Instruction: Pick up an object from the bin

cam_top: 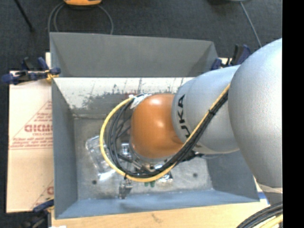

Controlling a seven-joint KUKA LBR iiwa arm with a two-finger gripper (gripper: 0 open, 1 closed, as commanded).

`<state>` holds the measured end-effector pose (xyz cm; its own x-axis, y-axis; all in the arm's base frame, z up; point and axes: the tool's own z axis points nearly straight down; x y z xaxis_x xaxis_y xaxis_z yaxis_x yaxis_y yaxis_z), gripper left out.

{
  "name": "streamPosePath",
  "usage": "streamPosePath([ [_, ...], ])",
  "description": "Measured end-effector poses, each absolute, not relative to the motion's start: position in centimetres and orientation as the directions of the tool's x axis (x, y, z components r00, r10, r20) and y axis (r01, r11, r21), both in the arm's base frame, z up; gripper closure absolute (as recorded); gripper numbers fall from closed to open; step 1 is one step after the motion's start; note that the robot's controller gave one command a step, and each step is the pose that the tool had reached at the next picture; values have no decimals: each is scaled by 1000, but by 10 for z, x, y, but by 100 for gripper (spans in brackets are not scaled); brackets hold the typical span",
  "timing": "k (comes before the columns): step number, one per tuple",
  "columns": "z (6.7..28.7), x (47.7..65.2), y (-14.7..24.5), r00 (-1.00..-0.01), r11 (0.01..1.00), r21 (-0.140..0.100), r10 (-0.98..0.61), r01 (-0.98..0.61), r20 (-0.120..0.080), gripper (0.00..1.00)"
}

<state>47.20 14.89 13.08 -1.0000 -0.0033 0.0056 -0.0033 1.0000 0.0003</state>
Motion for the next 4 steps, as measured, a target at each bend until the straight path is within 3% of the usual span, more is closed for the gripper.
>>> streamPosePath([
  [1,157,476,114,-995,995,-1,-100,-100,-5,0],
  [2,85,573,150,-901,901,0,-434,-434,-4,0],
  [3,75,531,176,-860,860,-6,-511,-511,-17,0],
  [4,76,532,177,-861,861,-3,-508,-508,-16,100],
])
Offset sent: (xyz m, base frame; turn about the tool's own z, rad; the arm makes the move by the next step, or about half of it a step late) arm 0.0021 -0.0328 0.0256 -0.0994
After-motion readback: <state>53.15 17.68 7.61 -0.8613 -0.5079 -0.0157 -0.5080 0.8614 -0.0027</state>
